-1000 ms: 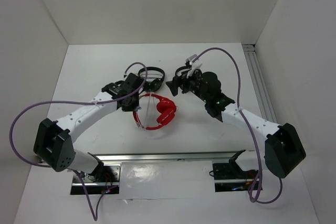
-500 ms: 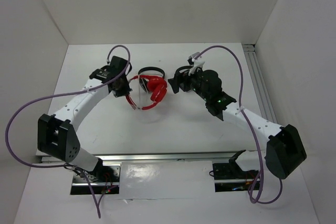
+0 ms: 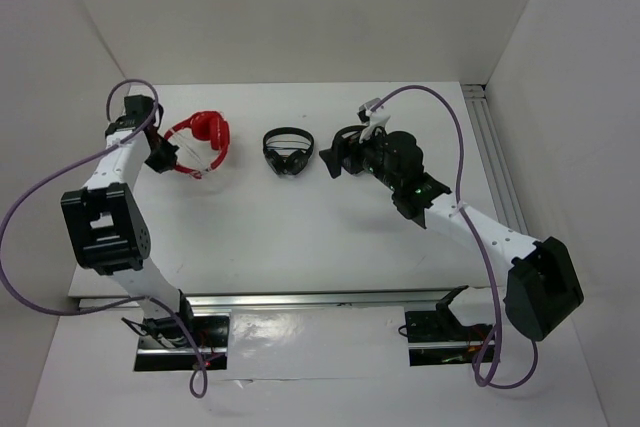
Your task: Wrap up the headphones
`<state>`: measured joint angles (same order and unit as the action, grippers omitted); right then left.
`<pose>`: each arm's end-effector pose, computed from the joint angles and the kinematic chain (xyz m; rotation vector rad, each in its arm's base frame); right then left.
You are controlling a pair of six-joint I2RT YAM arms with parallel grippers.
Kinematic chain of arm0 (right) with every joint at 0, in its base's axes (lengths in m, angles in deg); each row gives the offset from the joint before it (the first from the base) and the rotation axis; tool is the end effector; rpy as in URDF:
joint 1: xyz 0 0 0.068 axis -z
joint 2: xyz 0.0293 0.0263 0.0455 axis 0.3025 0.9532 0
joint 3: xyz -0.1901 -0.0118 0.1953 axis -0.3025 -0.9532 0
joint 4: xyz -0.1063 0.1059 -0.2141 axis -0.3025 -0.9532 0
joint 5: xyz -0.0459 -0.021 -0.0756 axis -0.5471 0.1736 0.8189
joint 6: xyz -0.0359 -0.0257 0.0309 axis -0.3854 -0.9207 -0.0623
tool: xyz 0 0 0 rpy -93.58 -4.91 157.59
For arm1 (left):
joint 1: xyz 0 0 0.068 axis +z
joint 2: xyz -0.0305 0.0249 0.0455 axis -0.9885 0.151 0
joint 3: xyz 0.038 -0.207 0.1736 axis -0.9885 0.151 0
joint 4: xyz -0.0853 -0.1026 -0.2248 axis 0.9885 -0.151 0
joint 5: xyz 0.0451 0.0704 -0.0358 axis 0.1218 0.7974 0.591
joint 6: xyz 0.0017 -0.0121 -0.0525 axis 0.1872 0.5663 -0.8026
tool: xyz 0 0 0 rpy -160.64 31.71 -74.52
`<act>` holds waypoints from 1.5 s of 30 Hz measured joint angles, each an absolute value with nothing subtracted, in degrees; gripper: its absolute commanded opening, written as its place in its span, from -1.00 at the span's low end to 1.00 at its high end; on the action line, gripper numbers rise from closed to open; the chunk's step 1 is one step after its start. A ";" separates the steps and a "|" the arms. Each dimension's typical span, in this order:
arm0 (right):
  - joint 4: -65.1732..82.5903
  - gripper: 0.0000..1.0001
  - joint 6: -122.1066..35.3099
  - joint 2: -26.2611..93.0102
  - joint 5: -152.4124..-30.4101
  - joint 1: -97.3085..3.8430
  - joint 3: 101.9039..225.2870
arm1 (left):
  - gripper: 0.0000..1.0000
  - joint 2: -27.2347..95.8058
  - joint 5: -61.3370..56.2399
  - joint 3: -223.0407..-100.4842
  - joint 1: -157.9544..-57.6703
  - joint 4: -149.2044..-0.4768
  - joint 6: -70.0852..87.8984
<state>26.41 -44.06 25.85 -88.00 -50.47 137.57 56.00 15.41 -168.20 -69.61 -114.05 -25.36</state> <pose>0.2524 0.1663 0.3090 -0.4526 1.6622 0.5699 0.3568 0.0801 0.2645 -1.2712 2.1772 -0.0244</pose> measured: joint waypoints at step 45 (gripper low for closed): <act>23.57 1.00 -42.86 27.56 -94.27 -50.47 139.36 | 0.60 58.47 15.41 -163.11 -73.65 -107.31 -33.40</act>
<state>23.57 -42.86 27.56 -94.27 -50.47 139.36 58.47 15.41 -163.11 -73.65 -107.31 -33.40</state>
